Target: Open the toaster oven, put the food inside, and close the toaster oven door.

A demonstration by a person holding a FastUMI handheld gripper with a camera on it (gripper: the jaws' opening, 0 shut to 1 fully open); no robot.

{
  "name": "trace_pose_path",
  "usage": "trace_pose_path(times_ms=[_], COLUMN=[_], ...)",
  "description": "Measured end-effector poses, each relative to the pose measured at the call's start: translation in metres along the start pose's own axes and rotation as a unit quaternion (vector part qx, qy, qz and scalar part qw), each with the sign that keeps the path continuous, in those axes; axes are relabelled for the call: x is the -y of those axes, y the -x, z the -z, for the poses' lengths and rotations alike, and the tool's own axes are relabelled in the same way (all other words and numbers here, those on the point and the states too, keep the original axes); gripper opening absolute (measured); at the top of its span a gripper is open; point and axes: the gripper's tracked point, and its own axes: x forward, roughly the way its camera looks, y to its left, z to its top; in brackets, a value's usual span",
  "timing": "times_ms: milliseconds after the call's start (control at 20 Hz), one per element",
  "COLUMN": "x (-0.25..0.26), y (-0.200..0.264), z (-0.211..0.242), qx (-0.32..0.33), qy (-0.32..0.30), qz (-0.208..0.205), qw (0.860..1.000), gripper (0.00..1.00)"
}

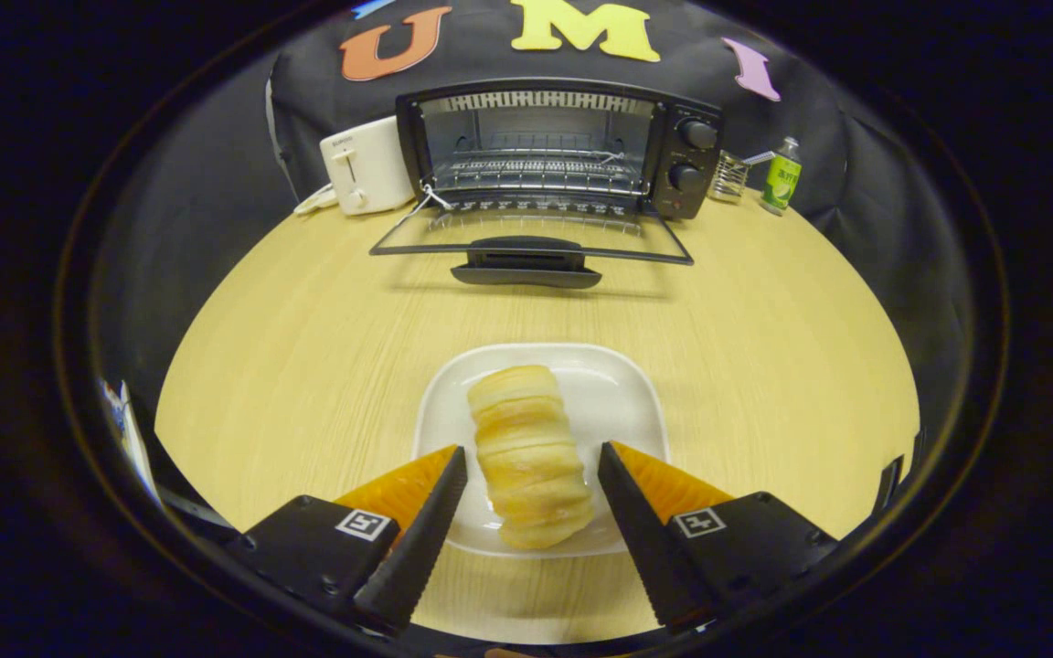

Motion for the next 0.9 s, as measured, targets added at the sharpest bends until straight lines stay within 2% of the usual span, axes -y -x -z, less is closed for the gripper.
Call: trace_pose_path(times_ms=[200, 450, 700, 900], x=[-0.007, -0.008, -0.007, -0.034], y=[0.0, 0.0, 0.011, 0.034], z=[-0.004, -0.003, -0.014, -0.03], qx=[0.013, 0.019, 0.04, 0.045], qy=[-0.02, 0.004, -0.033, -0.105], qz=[-0.039, -0.03, -0.036, -0.133], qw=[0.999, 0.999, 0.998, 0.984], gripper=[0.87, 0.67, 0.55, 0.54])
